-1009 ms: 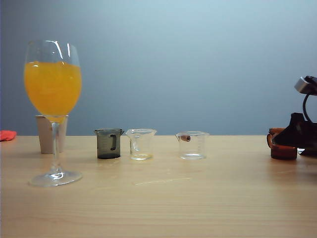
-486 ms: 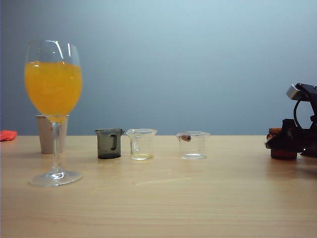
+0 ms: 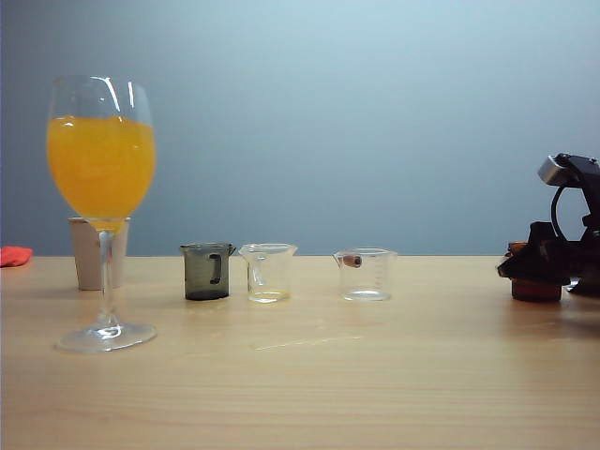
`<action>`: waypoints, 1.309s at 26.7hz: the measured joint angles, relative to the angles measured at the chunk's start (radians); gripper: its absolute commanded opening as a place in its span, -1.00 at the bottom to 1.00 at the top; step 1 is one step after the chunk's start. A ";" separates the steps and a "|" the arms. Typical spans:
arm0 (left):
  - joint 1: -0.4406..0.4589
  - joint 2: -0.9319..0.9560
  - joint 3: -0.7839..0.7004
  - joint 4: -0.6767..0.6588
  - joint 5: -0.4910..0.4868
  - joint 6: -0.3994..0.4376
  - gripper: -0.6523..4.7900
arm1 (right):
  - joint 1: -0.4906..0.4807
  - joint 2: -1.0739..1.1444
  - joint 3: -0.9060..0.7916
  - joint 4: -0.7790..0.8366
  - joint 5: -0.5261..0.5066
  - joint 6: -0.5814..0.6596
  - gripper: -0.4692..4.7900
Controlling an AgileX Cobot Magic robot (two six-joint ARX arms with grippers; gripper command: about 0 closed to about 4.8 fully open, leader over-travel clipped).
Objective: Pick up the fourth measuring cup from the left, pour the grenadine inside into the goblet, and finally put the measuring cup back in its original place.
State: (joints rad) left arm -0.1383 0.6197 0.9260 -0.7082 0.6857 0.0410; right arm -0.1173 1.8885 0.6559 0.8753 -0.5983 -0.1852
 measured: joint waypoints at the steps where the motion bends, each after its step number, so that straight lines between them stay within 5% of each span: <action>1: -0.016 0.000 0.000 0.000 -0.040 0.000 -0.78 | 0.000 0.000 0.000 0.000 0.000 0.000 1.00; 4: -0.071 0.006 0.000 0.000 -0.160 -0.013 -0.78 | 0.000 0.000 0.000 0.002 0.000 0.000 1.00; 8: -0.085 0.005 0.000 0.000 -0.200 -0.014 -0.78 | 0.000 0.001 0.000 0.003 0.000 0.000 1.00; 35: -0.085 0.006 0.000 0.001 -0.198 -0.015 -0.78 | 0.014 0.077 0.044 0.055 0.000 0.031 1.00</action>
State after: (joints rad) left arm -0.2237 0.6254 0.9264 -0.7074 0.4873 0.0261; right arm -0.1036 1.9659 0.6998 0.9298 -0.5980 -0.1539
